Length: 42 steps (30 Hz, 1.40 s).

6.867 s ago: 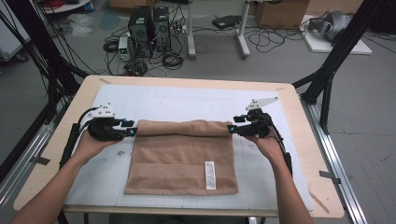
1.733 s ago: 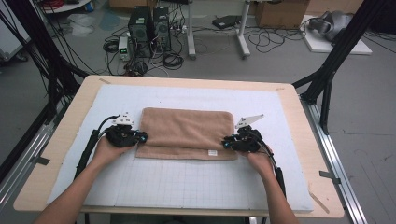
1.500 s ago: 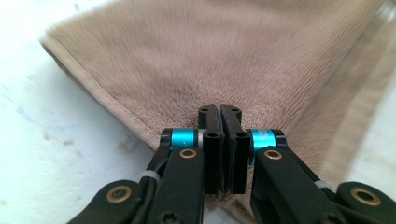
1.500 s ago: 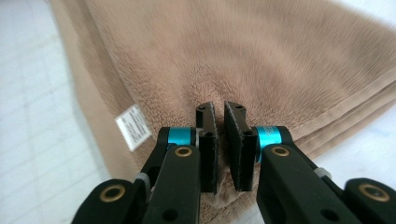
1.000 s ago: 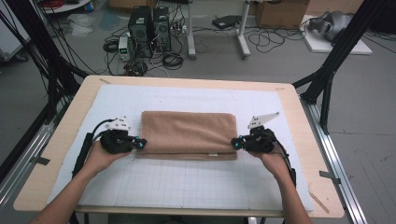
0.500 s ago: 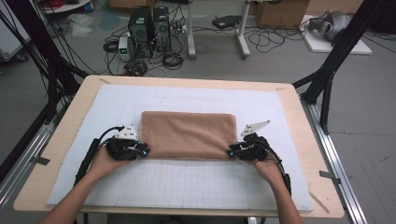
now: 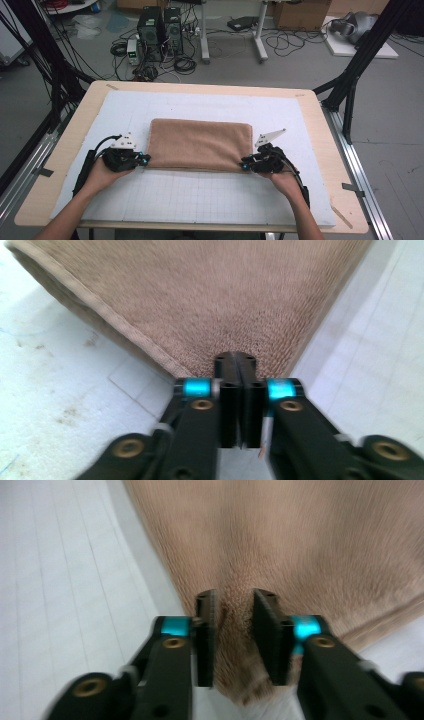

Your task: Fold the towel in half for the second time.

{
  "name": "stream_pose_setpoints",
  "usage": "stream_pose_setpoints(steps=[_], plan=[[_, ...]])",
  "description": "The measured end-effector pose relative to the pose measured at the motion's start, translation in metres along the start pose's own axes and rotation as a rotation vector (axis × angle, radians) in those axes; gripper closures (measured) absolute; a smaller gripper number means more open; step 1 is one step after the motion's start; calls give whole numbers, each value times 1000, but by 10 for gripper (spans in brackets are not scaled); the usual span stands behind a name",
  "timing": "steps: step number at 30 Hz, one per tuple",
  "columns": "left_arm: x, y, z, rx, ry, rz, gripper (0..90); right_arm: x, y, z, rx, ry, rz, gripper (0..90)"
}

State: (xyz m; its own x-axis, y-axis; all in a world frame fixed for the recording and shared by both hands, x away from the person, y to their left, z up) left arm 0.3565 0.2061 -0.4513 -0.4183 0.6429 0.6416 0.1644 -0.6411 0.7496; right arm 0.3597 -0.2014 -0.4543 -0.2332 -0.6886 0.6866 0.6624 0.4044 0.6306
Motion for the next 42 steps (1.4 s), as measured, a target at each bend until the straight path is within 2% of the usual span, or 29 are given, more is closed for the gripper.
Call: stream_pose_setpoints(steps=[1,4,5,6,7,9,10,12,15,18,20,21,24,27,30,34,37,39,42], plan=[[1,3,3,11,11,-17,802,4,5,1,8,2,-32,685],[0,17,15,30,44,-68,722,10,27,-1,31,-41,-97,647],[-2,21,20,35,53,-82,718,11,36,-4,39,-64,-118,641],[-5,29,28,41,84,-108,718,10,43,-6,52,-81,-138,640],[-9,36,36,48,109,-112,719,8,53,-10,54,-85,-165,638],[-21,47,52,70,144,-128,729,0,70,-19,44,-114,-183,631],[-28,51,60,72,167,-116,729,-6,77,-23,33,-112,-179,628],[-43,52,75,94,191,-76,729,-20,88,-32,29,-140,-184,627],[-61,45,88,130,217,-24,728,-37,95,-51,5,-199,-175,631],[-79,30,90,147,200,56,728,-53,86,-69,-46,-237,-114,646],[-83,25,92,191,195,31,729,-57,84,-72,-68,-230,-130,649],[-83,25,92,201,191,23,731,-57,84,-72,-61,-236,-126,651],[-82,25,92,184,193,31,731,-56,83,-72,-43,-242,-116,654],[-81,26,91,181,198,36,715,-55,84,-71,-55,-235,-118,639],[-74,28,91,163,197,38,660,-51,85,-66,-50,-233,-113,570],[-60,29,88,193,187,-25,586,-40,86,-62,-74,-221,-139,453],[-51,30,85,210,165,-29,501,-35,86,-58,-89,-214,-160,346],[-45,33,83,202,163,-52,469,-31,86,-55,-109,-192,-180,291],[-36,39,77,178,167,-84,423,-25,86,-47,-82,-196,-204,257]])
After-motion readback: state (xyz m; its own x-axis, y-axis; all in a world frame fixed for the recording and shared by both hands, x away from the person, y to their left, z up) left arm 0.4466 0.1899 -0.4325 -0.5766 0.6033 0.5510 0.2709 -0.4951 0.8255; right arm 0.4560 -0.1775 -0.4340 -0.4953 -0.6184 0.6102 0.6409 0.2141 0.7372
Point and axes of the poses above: each handheld gripper's, and its own axes: x roughly backward along the jaws, y roughly out of its top, z roughly to its left, the point moved 5 cm from there along -x, roughly forward along the jaws, and after that the axes turned 14 degrees about -x, right-handed, at the moved point
